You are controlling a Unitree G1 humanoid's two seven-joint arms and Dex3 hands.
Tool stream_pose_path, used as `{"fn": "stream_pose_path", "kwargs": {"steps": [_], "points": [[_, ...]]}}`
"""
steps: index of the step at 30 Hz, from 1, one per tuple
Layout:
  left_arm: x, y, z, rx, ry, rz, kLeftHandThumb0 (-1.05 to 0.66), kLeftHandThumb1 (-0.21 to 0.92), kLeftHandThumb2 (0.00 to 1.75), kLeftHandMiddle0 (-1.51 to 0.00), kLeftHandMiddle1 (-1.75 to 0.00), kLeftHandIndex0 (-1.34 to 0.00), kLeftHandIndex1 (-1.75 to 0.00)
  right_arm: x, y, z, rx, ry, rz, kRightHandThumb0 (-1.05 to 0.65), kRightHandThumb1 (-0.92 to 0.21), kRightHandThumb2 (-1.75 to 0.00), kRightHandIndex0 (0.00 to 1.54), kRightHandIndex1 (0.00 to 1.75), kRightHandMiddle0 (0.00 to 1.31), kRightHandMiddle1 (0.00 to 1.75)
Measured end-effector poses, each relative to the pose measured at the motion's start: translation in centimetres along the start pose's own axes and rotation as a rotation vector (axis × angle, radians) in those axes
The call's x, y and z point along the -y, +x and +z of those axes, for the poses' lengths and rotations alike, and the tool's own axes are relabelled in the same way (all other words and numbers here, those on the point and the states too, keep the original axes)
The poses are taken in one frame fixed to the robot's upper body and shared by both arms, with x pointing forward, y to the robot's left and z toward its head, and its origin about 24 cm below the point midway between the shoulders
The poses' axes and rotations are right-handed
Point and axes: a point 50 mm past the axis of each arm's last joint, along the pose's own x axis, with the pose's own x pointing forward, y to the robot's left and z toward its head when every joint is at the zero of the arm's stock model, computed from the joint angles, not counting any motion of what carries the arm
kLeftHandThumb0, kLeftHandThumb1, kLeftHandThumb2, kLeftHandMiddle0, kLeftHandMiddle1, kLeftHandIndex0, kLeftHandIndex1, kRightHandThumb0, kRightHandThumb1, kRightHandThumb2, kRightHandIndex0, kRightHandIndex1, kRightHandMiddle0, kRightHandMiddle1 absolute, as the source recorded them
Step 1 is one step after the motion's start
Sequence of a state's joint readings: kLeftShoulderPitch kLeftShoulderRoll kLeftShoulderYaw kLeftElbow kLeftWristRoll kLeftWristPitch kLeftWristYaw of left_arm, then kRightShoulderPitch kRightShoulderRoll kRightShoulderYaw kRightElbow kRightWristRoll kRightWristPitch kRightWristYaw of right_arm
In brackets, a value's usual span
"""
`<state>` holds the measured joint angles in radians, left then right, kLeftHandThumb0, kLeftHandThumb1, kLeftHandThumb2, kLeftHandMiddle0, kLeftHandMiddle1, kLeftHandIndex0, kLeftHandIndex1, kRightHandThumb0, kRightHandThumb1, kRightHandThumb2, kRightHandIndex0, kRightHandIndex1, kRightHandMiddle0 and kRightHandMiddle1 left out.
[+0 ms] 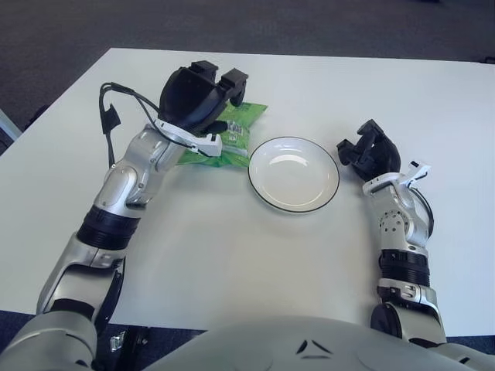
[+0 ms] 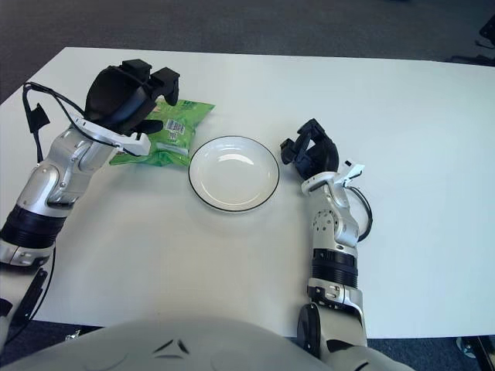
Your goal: Put the snack into the plate.
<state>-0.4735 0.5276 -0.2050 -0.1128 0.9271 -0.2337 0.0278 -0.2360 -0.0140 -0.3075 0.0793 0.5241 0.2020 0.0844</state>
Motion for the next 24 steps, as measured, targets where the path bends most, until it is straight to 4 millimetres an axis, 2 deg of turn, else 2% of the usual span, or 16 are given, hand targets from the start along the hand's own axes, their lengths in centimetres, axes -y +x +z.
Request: {"fn": "stream_pose_path", "kwargs": {"steps": [1, 3, 4, 6, 7, 8, 10, 11, 12, 16, 18, 24], "points": [[0.1, 0.0, -0.1, -0.003, -0.001, -0.013, -0.01, 0.26, 1.38, -0.54, -1.75, -0.52, -1.75, 0.0, 0.0, 0.0, 0.000, 0.000, 0.000, -0.51, -0.24, -1.41, 1.26, 1.75, 0.68, 1.75], [0.1, 0.0, -0.2, -0.010, 0.000, -0.051, -0.01, 0.37, 1.26, -0.46, -1.75, -0.44, -1.75, 0.0, 0.0, 0.0, 0.000, -0.001, 0.000, -0.51, -0.24, -1.41, 1.26, 1.75, 0.68, 1.75], [0.2, 0.0, -0.2, -0.011, 0.004, -0.075, 0.14, 0.41, 1.21, -0.47, -1.75, -0.28, -1.66, 0.0, 0.0, 0.0, 0.000, -0.001, 0.000, -0.51, -0.24, -1.41, 1.26, 1.75, 0.68, 1.75], [0.2, 0.0, -0.3, -0.017, 0.007, -0.124, 0.27, 0.44, 1.16, -0.47, -1.75, -0.14, -1.58, 0.0, 0.0, 0.0, 0.000, -0.001, 0.000, -0.51, -0.24, -1.41, 1.26, 1.75, 0.68, 1.75], [0.3, 0.0, -0.4, -0.024, 0.007, -0.146, -0.09, 0.51, 1.02, -0.36, -1.60, -0.09, -1.45, 0.0, 0.0, 0.0, 0.000, -0.001, 0.000, -0.51, -0.24, -1.41, 1.26, 1.75, 0.68, 1.75], [0.3, 0.0, -0.5, -0.030, 0.007, -0.163, -0.23, 0.56, 0.95, -0.31, -1.51, -0.07, -1.39, 0.0, 0.0, 0.0, 0.000, -0.001, 0.000, -0.51, -0.24, -1.41, 1.26, 1.75, 0.68, 1.75], [0.4, 0.0, -0.6, -0.042, 0.010, -0.205, -0.59, 0.72, 0.71, -0.19, -1.17, -0.03, -1.17, 0.0, 0.0, 0.0, 0.000, -0.001, 0.000, -0.51, -0.24, -1.42, 1.26, 1.75, 0.68, 1.75], [0.5, 0.0, -0.7, -0.044, 0.014, -0.230, -0.64, 0.75, 0.66, -0.17, -1.09, -0.02, -1.13, 0.0, 0.0, 0.0, 0.000, -0.001, 0.000, -0.51, -0.24, -1.42, 1.26, 1.75, 0.68, 1.75], [0.6, 0.0, -0.8, -0.043, 0.018, -0.253, -0.79, 0.83, 0.57, -0.10, -0.86, -0.01, -0.95, 0.0, 0.0, 0.0, 0.000, -0.001, -0.001, -0.51, -0.24, -1.42, 1.26, 1.75, 0.68, 1.75], [1.0, 0.2, -1.4, -0.035, 0.040, -0.369, -0.94, 0.90, 0.54, -0.03, -0.56, 0.00, -0.67, 0.0, 0.0, 0.0, 0.000, -0.001, -0.001, -0.51, -0.24, -1.42, 1.25, 1.75, 0.68, 1.75], [1.2, 0.3, -1.7, -0.035, 0.038, -0.420, -0.99, 0.91, 0.55, -0.02, -0.47, 0.00, -0.61, 0.0, 0.0, 0.0, 0.000, 0.000, -0.001, -0.51, -0.24, -1.42, 1.25, 1.75, 0.68, 1.75], [1.7, 0.6, -3.0, -0.051, 0.011, -0.530, -1.04, 0.92, 0.61, 0.00, -0.14, 0.00, -0.29, 0.0, 0.0, 0.0, 0.000, 0.000, 0.000, -0.51, -0.24, -1.42, 1.25, 1.75, 0.68, 1.75]]}}
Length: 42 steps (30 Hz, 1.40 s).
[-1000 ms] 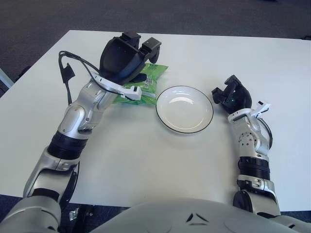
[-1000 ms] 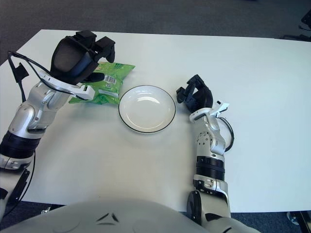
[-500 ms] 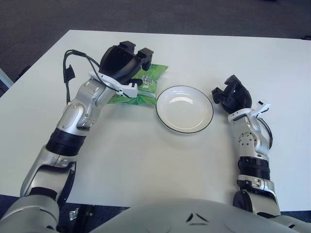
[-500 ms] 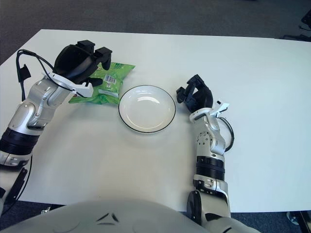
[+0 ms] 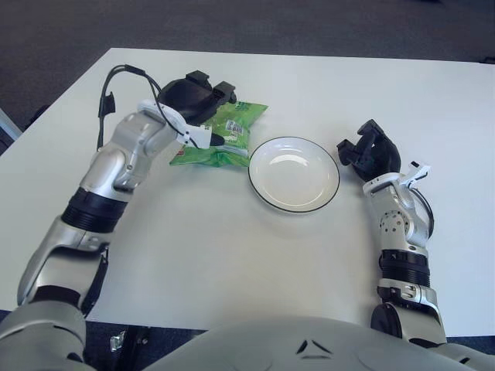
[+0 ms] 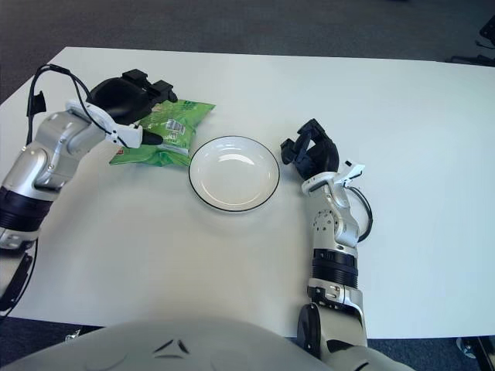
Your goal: Put the snack into the plate.
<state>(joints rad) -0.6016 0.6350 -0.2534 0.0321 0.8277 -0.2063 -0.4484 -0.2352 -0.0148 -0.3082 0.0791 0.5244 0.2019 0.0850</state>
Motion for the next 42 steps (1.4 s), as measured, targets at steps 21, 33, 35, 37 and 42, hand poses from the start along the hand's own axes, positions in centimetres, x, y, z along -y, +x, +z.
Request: {"fn": "stream_pose_path", "kwargs": {"steps": [21, 33, 35, 37, 42], "points": [[4.0, 1.9, -1.3, -0.010, -0.139, -0.202, -1.05, 0.92, 0.60, 0.00, 0.00, 0.00, -0.08, 0.1, -0.1, 0.1, -0.001, -0.002, -0.001, -0.51, -0.24, -1.41, 1.26, 1.75, 0.68, 1.75], [5.4, 3.3, -0.2, 0.020, -0.254, -0.188, -1.05, 0.92, 0.57, 0.00, 0.00, 0.00, -0.08, 0.1, -0.4, 0.2, -0.013, -0.010, 0.016, -0.52, -0.23, -1.42, 1.26, 1.75, 0.68, 1.75], [5.6, 3.7, 0.3, 0.033, -0.282, -0.175, -1.05, 0.92, 0.57, 0.00, 0.00, 0.00, -0.09, 0.1, -0.4, 0.2, -0.017, -0.012, 0.022, -0.52, -0.23, -1.42, 1.26, 1.75, 0.69, 1.75], [5.7, 3.9, 0.8, 0.048, -0.305, -0.162, -1.05, 0.92, 0.58, 0.00, 0.00, 0.00, -0.10, 0.1, -0.4, 0.2, -0.021, -0.014, 0.028, -0.52, -0.23, -1.43, 1.26, 1.75, 0.69, 1.75], [5.9, 4.5, 2.0, 0.075, -0.350, -0.138, -1.05, 0.92, 0.62, 0.00, 0.00, 0.00, -0.14, 0.0, -0.5, 0.3, -0.030, -0.019, 0.042, -0.52, -0.22, -1.43, 1.26, 1.75, 0.69, 1.75]]}}
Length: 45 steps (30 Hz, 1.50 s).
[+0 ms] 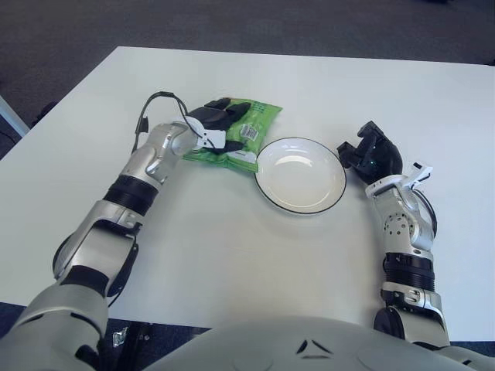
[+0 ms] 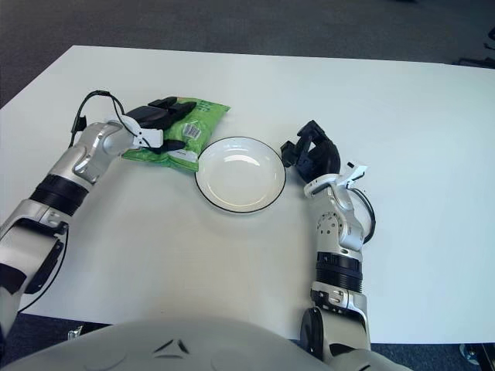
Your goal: Put the snack into the plate.
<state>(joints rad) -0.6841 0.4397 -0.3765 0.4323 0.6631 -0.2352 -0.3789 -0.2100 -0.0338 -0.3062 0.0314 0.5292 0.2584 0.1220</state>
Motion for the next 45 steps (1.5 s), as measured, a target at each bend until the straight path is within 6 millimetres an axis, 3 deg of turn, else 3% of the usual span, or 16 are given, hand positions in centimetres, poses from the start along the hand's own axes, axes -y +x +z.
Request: {"fn": "stream_pose_path", "kwargs": {"steps": [6, 7, 9, 10, 11, 12, 14, 15, 16, 17, 18, 20, 24, 28, 39, 45], "points": [[0.4, 0.5, 0.7, 0.014, -0.045, -0.002, -1.05, 0.92, 0.55, -0.08, -0.04, 0.00, -0.19, 0.0, -0.1, 0.1, -0.007, -0.007, 0.011, -0.52, -0.22, -1.44, 1.27, 1.75, 0.70, 1.75], [0.5, 0.6, 0.8, 0.013, -0.046, -0.002, -1.05, 0.92, 0.53, -0.08, -0.13, 0.00, -0.21, 0.0, -0.1, 0.1, -0.008, -0.007, 0.012, -0.52, -0.22, -1.44, 1.27, 1.75, 0.70, 1.75], [0.7, 0.8, 0.5, 0.000, -0.039, -0.002, -1.05, 0.92, 0.45, -0.03, -0.60, 0.00, -0.31, 0.1, -0.1, 0.1, -0.008, -0.008, 0.012, -0.52, -0.21, -1.44, 1.27, 1.75, 0.70, 1.75], [0.8, 1.0, 0.5, 0.000, -0.028, 0.005, -1.05, 0.92, 0.43, -0.02, -0.71, 0.00, -0.33, 0.1, -0.2, 0.1, -0.009, -0.009, 0.011, -0.52, -0.21, -1.44, 1.27, 1.75, 0.70, 1.75], [0.9, 1.2, 0.3, -0.003, -0.018, 0.014, -1.05, 0.91, 0.38, -0.01, -1.01, 0.00, -0.49, 0.1, -0.2, 0.2, -0.009, -0.009, 0.012, -0.52, -0.21, -1.44, 1.27, 1.75, 0.70, 1.75], [0.8, 1.3, 0.2, -0.005, -0.006, 0.028, -1.05, 0.91, 0.35, -0.01, -1.20, 0.00, -0.60, 0.0, -0.2, 0.2, -0.009, -0.010, 0.013, -0.52, -0.21, -1.44, 1.27, 1.75, 0.70, 1.75], [0.7, 1.5, -0.2, -0.014, 0.015, 0.058, -0.96, 0.83, 0.39, -0.04, -1.47, 0.00, -1.02, -0.1, -0.1, 0.2, -0.009, -0.008, 0.017, -0.52, -0.21, -1.44, 1.27, 1.75, 0.70, 1.75], [0.7, 1.6, -0.5, -0.020, 0.031, 0.075, -0.88, 0.73, 0.53, -0.10, -1.57, 0.00, -1.27, -0.1, -0.1, 0.2, -0.013, -0.006, 0.019, -0.52, -0.21, -1.44, 1.27, 1.75, 0.70, 1.75], [0.7, 1.7, -0.7, -0.025, 0.049, 0.094, -0.85, 0.68, 0.59, -0.12, -1.60, 0.00, -1.36, -0.1, -0.2, 0.1, -0.017, -0.002, 0.019, -0.52, -0.21, -1.44, 1.27, 1.75, 0.70, 1.75], [0.7, 1.7, -0.9, -0.031, 0.067, 0.113, -0.39, 0.58, 0.81, -0.27, -1.65, -0.08, -1.50, -0.1, -0.2, 0.1, -0.021, 0.002, 0.021, -0.52, -0.21, -1.44, 1.28, 1.75, 0.70, 1.75], [0.7, 1.8, -1.1, -0.035, 0.087, 0.136, -0.22, 0.54, 0.89, -0.32, -1.67, -0.11, -1.55, -0.1, -0.2, 0.1, -0.025, 0.007, 0.022, -0.52, -0.21, -1.44, 1.28, 1.75, 0.70, 1.75], [0.7, 1.7, -1.5, -0.043, 0.114, 0.172, -0.09, 0.37, 1.15, -0.55, -1.61, -0.32, -1.67, -0.1, -0.2, 0.1, -0.028, 0.017, 0.025, -0.52, -0.21, -1.44, 1.28, 1.75, 0.70, 1.75], [0.5, 1.7, -2.0, -0.058, 0.140, 0.231, -0.02, 0.16, 1.41, -0.76, -1.52, -0.55, -1.73, -0.1, -0.3, 0.0, -0.032, 0.034, 0.040, -0.52, -0.21, -1.44, 1.28, 1.75, 0.70, 1.75], [0.5, 1.5, -2.4, -0.081, 0.149, 0.278, 0.00, 0.05, 1.54, -0.85, -1.49, -0.65, -1.74, -0.1, -0.3, 0.1, -0.034, 0.035, 0.040, -0.52, -0.22, -1.44, 1.29, 1.75, 0.70, 1.75], [0.6, 1.0, -3.0, -0.126, 0.193, 0.358, 0.00, -0.04, 1.60, -0.98, -1.39, -0.69, -1.75, 0.0, -0.3, 0.1, -0.035, 0.039, 0.035, -0.52, -0.22, -1.44, 1.30, 1.75, 0.70, 1.75], [0.6, 0.8, -3.4, -0.164, 0.214, 0.357, 0.00, -0.03, 1.62, -0.97, -1.47, -0.66, -1.75, 0.1, -0.3, 0.1, -0.033, 0.042, 0.032, -0.52, -0.22, -1.44, 1.30, 1.75, 0.70, 1.75]]}}
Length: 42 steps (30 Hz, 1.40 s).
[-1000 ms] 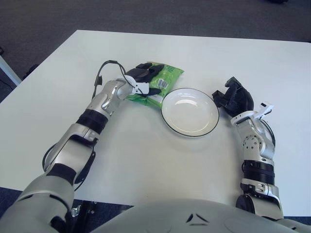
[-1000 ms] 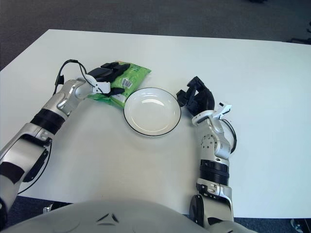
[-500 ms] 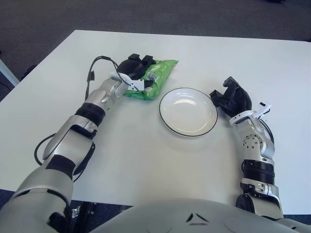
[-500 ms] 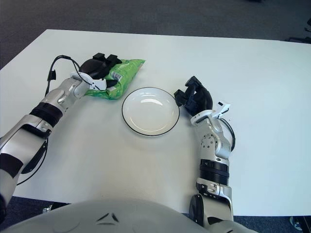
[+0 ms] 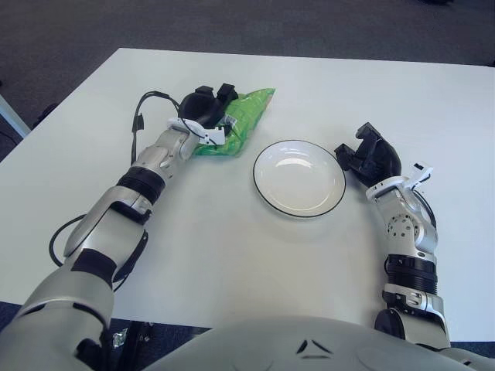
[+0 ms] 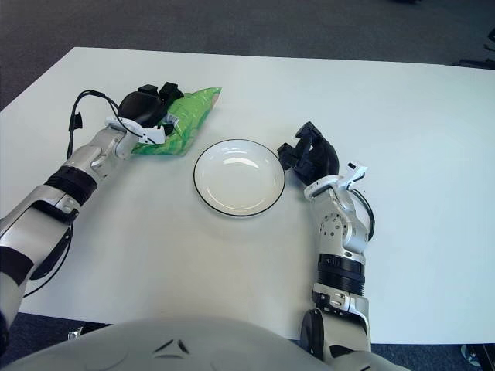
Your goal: Put the snack into the plate.
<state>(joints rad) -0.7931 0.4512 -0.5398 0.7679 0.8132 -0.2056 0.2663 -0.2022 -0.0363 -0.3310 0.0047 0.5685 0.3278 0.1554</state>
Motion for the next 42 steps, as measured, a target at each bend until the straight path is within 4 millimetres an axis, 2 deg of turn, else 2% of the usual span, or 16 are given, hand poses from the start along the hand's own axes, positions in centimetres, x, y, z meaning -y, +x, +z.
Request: {"fn": "stream_pose_path", "kwargs": {"steps": [14, 28, 42], "points": [[-0.4, -0.5, -0.6, -0.062, -0.033, 0.023, 0.00, -0.02, 1.65, -0.92, -1.59, -0.64, -1.75, 0.2, 0.3, -0.2, 0.000, 0.013, -0.003, -0.52, -0.22, -1.43, 1.29, 1.75, 0.69, 1.75], [-2.5, -1.4, -0.3, -0.115, -0.103, 0.052, 0.00, -0.10, 1.73, -0.97, -1.58, -0.71, -1.75, 0.4, 0.4, -0.2, 0.017, 0.017, -0.006, -0.52, -0.23, -1.43, 1.26, 1.75, 0.69, 1.75], [-5.2, -1.4, 0.8, -0.088, -0.115, 0.221, 0.00, -0.12, 1.75, -0.99, -1.56, -0.73, -1.75, 0.4, 0.8, -0.2, 0.025, 0.024, -0.001, -0.51, -0.24, -1.42, 1.26, 1.75, 0.68, 1.75]]}}
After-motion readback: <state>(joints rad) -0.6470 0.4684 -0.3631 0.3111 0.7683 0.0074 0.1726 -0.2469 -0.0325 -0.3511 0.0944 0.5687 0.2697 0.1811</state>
